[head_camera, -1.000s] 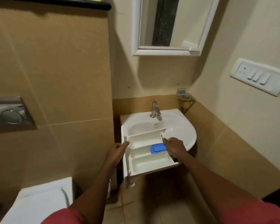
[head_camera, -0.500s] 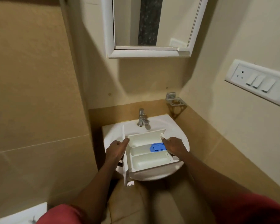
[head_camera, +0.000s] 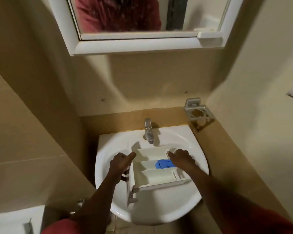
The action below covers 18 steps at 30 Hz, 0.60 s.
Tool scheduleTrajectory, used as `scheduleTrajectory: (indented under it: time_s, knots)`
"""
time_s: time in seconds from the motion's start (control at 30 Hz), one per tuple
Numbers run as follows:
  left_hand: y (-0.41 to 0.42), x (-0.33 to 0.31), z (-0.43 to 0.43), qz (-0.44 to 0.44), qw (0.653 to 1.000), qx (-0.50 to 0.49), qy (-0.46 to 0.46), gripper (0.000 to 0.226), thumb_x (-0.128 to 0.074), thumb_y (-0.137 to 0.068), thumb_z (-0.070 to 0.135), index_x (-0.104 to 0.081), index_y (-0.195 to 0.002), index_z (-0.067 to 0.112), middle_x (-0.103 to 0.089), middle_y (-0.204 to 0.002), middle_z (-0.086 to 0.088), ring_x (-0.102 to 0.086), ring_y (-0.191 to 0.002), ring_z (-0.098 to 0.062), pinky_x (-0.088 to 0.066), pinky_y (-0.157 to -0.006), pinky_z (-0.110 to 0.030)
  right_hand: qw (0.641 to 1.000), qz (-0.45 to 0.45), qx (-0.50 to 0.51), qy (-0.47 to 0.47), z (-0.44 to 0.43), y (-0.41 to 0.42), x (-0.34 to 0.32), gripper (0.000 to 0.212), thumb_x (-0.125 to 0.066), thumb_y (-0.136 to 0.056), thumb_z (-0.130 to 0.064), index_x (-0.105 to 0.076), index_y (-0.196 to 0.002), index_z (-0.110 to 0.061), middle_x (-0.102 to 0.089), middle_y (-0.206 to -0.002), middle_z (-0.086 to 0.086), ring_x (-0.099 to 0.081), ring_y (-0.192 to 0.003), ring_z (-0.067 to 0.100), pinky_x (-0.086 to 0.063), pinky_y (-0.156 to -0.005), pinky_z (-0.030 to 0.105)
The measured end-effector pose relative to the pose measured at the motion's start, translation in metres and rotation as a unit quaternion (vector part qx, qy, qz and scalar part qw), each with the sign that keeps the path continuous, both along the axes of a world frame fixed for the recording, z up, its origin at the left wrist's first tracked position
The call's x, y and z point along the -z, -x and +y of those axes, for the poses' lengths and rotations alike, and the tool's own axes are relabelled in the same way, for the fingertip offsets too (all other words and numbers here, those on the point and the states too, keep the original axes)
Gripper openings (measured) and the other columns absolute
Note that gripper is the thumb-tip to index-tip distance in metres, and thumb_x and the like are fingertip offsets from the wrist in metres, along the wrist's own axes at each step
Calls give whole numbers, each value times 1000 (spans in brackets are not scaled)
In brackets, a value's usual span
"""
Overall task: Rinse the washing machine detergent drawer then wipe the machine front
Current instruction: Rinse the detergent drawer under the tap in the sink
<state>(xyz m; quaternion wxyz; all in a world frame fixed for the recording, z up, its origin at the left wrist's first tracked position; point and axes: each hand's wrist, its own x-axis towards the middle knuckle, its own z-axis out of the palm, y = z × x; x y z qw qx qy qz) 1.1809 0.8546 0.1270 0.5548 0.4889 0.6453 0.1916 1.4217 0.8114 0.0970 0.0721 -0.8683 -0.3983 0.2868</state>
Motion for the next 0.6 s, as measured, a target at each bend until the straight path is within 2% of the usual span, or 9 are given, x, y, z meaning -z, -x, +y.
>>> scheduleTrajectory:
  time_s: [0.07,0.13,0.23,0.33,0.47,0.6]
  knots:
    - [-6,11,5,-9,999,-34,18,45,-71,-80,45,-56,-99,7,-60,-76,-9,-57,-61,-26,-56,-56,-39,999,-21,-40,-28,29,-4,-7,53,-39,-93,-57,-60,-115,-14,-59,-121,11,-56,-113,31,-43,-87,36]
    - [-8,16,3,-27,998,-42,30,46,-73,-77,44,-56,-103,11,-60,-75,-7,-55,-60,-25,-55,-58,-39,991,-13,-60,-115,45,-1,-23,46,-44,-92,-56,-63,-110,-18,-65,-116,6,-58,-111,29,-45,-85,35]
    - [-10,22,2,-52,997,-35,50,49,-74,-75,46,-55,-107,15,-64,-89,-10,-61,-67,-28,-60,-58,-42,969,31,-56,-239,68,13,-48,38,-52,-88,-55,-63,-101,-21,-69,-108,1,-63,-100,26,-51,-83,36]
    - [-12,29,1,-81,994,-28,62,47,-75,-76,42,-55,-108,14,-63,-89,-9,-61,-68,-29,-60,-57,-43,966,46,-79,-242,84,28,-59,33,-60,-84,-52,-65,-97,-22,-69,-102,0,-64,-93,24,-51,-78,34]
    - [-16,30,6,-119,990,-29,67,45,-73,-79,41,-54,-107,12,-60,-89,-8,-62,-68,-30,-57,-55,-38,970,12,-92,-225,103,34,-61,27,-66,-82,-42,-66,-94,-18,-68,-99,3,-64,-92,25,-51,-77,33]
    - [-16,32,11,-127,988,-37,77,57,-72,-68,48,-51,-105,10,-61,-92,-11,-63,-66,-31,-59,-55,-42,971,-1,-87,-223,110,36,-58,20,-66,-84,-32,-64,-99,-20,-68,-102,6,-64,-94,28,-52,-79,34]
